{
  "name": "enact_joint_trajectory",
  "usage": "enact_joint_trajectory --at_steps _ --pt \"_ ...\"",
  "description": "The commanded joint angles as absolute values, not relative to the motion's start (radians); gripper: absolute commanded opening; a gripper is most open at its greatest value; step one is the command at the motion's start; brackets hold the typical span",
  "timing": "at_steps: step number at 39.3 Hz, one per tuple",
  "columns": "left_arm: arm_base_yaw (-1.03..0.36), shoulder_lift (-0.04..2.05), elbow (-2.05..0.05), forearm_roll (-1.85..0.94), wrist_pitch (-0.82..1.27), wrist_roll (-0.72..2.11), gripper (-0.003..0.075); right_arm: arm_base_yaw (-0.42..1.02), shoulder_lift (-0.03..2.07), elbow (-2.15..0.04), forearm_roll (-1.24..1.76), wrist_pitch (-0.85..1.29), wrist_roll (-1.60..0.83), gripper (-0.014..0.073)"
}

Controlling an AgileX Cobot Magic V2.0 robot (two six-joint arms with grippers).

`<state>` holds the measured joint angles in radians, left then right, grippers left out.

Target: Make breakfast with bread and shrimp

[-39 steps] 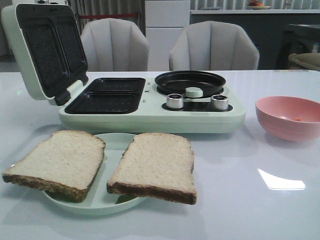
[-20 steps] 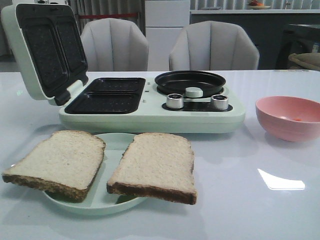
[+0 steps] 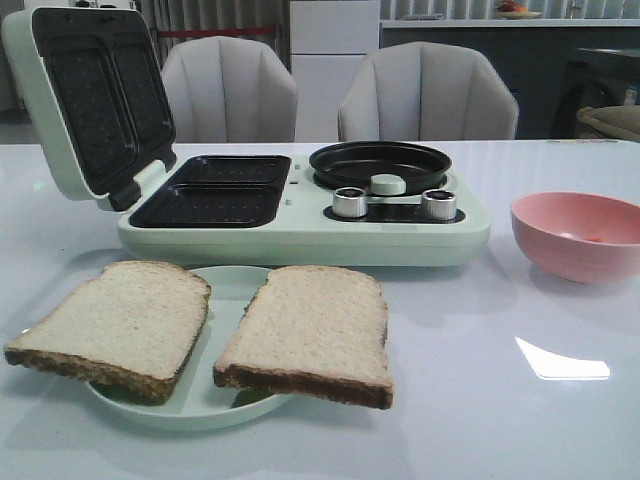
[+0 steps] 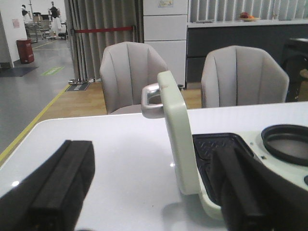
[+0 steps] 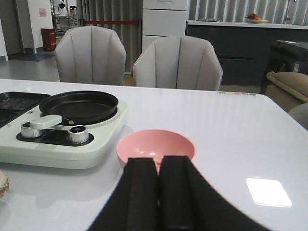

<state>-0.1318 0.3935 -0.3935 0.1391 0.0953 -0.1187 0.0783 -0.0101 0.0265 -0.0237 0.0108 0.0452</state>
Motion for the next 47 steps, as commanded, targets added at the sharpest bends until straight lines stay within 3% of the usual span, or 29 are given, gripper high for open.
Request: enact_joint_trajectory --at_steps 1,10,28,47 --pt "-0.163 0.438 -0.433 0.202 0.05 -0.12 0.0566 0.07 -0.032 0.01 -0.032 -0.066 0.044 0.0132" --pt "-0.258 0.528 -0.433 0.477 0.181 -0.12 0.0566 0.07 -0.032 0.01 -0.032 -0.066 0.044 0.0132" --pt "-0.683 0.836 -0.433 0.943 0.41 -0.12 0.0566 0.07 -0.032 0.01 -0.032 -0.066 0.044 0.0132" --pt "-0.729 1.207 -0.437 1.197 0.366 -0.12 0.0566 0.07 -0.032 0.01 -0.032 -0.066 0.044 0.0132"
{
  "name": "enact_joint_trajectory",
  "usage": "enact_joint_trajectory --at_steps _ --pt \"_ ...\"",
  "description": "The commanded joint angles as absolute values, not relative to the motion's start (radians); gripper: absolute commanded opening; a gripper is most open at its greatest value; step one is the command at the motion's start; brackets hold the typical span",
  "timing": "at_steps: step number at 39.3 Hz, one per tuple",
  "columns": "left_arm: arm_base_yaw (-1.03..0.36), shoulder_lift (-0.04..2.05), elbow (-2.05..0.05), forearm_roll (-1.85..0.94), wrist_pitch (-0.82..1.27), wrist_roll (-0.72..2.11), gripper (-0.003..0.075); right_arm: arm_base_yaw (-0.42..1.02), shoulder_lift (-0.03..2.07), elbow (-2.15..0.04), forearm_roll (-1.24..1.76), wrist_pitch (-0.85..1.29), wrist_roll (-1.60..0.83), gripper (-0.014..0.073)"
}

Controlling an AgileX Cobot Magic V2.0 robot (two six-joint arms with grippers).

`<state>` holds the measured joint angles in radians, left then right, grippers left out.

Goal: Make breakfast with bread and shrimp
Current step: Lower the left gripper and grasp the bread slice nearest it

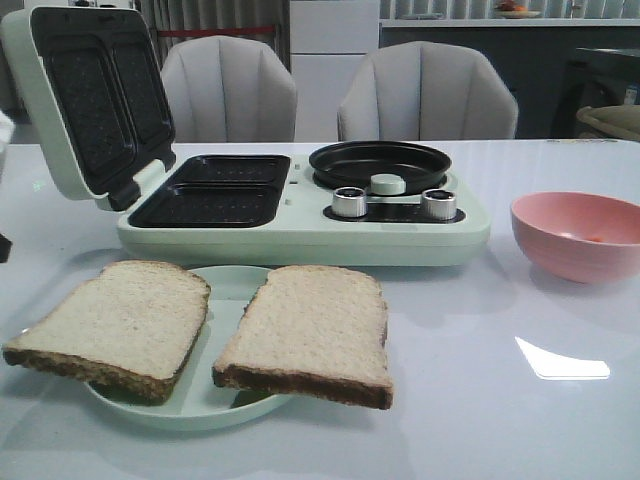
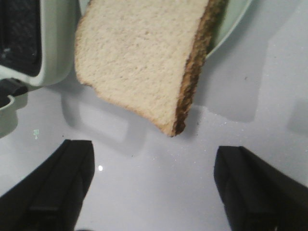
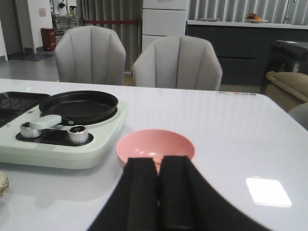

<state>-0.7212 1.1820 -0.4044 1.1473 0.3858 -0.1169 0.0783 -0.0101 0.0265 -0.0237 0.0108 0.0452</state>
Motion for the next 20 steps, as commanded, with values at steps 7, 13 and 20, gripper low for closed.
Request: enact_joint_trajectory --at_steps 7,13,20 --pt "-0.726 1.293 -0.477 1.223 0.361 -0.12 0.0566 0.07 -0.032 0.01 -0.032 -0.066 0.044 0.0132" --pt "-0.712 1.358 -0.518 1.254 0.359 -0.12 0.0566 0.07 -0.032 0.01 -0.032 -0.066 0.044 0.0132" --pt "-0.697 1.417 -0.555 1.274 0.362 -0.12 0.0566 0.07 -0.032 0.01 -0.032 -0.066 0.044 0.0132"
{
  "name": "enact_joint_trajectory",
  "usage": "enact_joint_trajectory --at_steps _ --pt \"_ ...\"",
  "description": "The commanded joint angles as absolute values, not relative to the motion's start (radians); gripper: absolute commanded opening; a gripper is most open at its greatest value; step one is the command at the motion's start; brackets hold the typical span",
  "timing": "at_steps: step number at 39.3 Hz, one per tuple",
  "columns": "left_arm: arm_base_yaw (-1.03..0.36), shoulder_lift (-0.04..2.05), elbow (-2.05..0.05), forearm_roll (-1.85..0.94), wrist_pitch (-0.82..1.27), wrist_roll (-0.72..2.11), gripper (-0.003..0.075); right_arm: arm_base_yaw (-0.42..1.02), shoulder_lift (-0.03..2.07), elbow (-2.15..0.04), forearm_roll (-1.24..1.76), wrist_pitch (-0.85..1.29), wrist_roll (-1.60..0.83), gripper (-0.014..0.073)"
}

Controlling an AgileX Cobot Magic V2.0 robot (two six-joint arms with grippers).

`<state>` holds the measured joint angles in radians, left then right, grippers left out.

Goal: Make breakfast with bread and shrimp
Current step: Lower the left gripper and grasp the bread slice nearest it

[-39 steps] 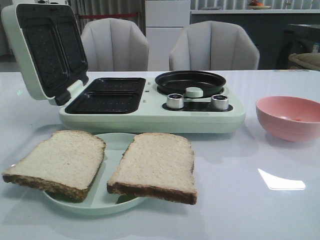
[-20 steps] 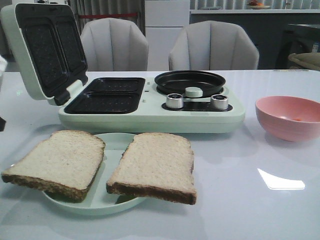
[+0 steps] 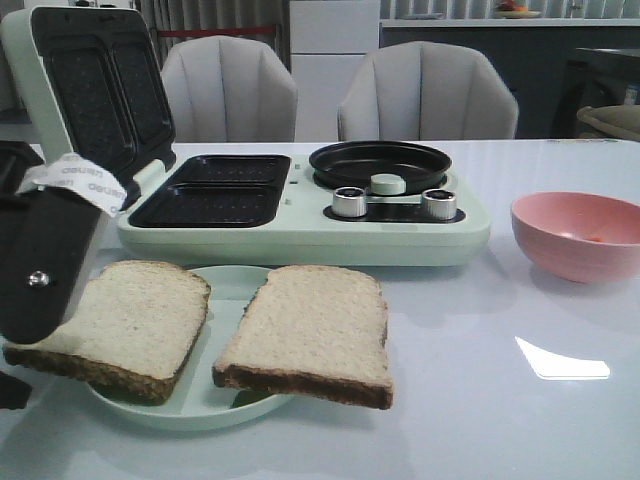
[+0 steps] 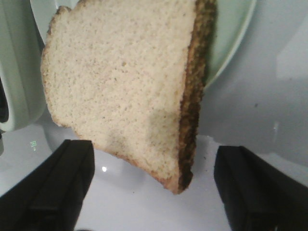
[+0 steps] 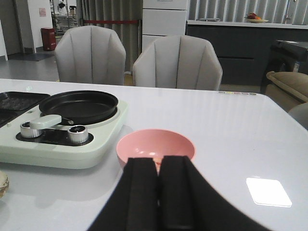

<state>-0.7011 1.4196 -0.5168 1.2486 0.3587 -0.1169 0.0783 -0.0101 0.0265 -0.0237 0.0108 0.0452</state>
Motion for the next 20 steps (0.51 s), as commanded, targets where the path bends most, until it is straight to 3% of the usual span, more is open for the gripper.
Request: enact_joint_trajectory --at_steps 1,16,20 --pt "-0.697 1.423 -0.56 1.276 0.36 -0.12 0.0566 0.07 -0.032 0.01 -0.032 -0.066 0.044 0.0132" --pt "-0.643 1.51 -0.6 1.327 0.322 -0.12 0.0561 0.07 -0.032 0.01 -0.032 -0.066 0.044 0.0132" --pt "-0.627 1.53 -0.609 1.344 0.317 -0.12 0.0484 0.07 -0.032 0.01 -0.032 -0.066 0.044 0.0132"
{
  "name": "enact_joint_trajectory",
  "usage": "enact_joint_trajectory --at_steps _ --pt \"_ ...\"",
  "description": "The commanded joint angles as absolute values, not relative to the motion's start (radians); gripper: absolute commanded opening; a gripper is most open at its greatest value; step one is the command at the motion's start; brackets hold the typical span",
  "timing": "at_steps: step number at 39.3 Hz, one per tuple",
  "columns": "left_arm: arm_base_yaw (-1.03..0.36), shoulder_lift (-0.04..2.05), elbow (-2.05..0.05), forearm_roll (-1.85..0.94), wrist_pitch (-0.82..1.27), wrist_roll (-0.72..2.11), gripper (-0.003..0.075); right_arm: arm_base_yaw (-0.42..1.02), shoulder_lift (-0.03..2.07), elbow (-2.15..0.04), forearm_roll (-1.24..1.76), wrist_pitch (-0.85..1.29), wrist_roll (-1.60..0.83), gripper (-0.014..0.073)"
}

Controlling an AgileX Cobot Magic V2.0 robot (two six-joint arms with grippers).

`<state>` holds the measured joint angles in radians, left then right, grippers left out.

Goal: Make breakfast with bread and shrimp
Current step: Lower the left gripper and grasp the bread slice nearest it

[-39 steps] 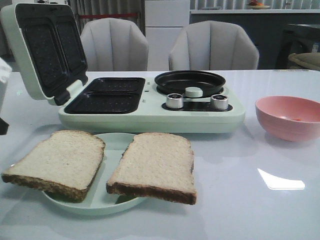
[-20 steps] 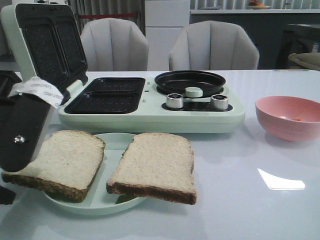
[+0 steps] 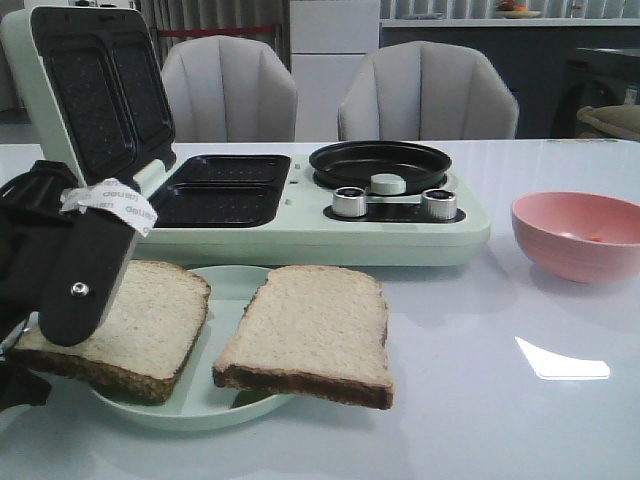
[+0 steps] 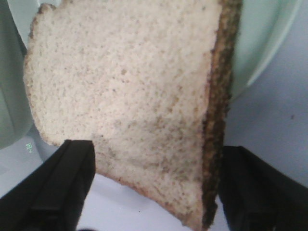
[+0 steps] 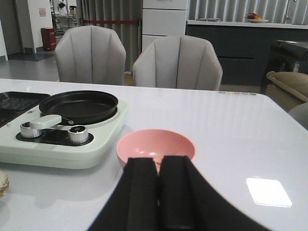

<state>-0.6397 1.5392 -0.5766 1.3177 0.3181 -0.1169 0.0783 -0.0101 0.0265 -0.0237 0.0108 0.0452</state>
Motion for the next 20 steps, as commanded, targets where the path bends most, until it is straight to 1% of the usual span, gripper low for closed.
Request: enact_joint_trajectory --at_steps 1,4,6,8,9,11,20 --pt "-0.624 1.536 -0.614 1.344 0.315 -0.12 0.044 0.07 -0.032 0.01 -0.032 -0.066 0.044 0.0132" --pt "-0.618 1.54 -0.614 1.344 0.308 -0.12 0.0305 0.07 -0.032 0.01 -0.032 -0.066 0.044 0.0132" --pt "-0.618 1.54 -0.614 1.344 0.308 -0.12 0.0195 0.07 -0.032 0.01 -0.032 -0.066 0.044 0.0132" --pt "-0.618 1.538 -0.614 1.347 0.308 -0.12 0.0122 0.07 -0.032 0.01 -0.032 -0.066 0.044 0.0132" --pt "-0.618 1.537 -0.614 1.351 0.308 -0.12 0.0103 0.07 -0.032 0.01 -0.032 -0.066 0.044 0.0132" --pt "-0.618 1.534 -0.614 1.353 0.31 -0.12 0.0124 0.07 -0.032 0.01 -0.032 -0.066 0.044 0.0132" --pt "-0.618 1.468 -0.614 1.336 0.334 -0.12 0.0121 0.07 -0.032 0.01 -0.032 -0.066 0.044 0.0132"
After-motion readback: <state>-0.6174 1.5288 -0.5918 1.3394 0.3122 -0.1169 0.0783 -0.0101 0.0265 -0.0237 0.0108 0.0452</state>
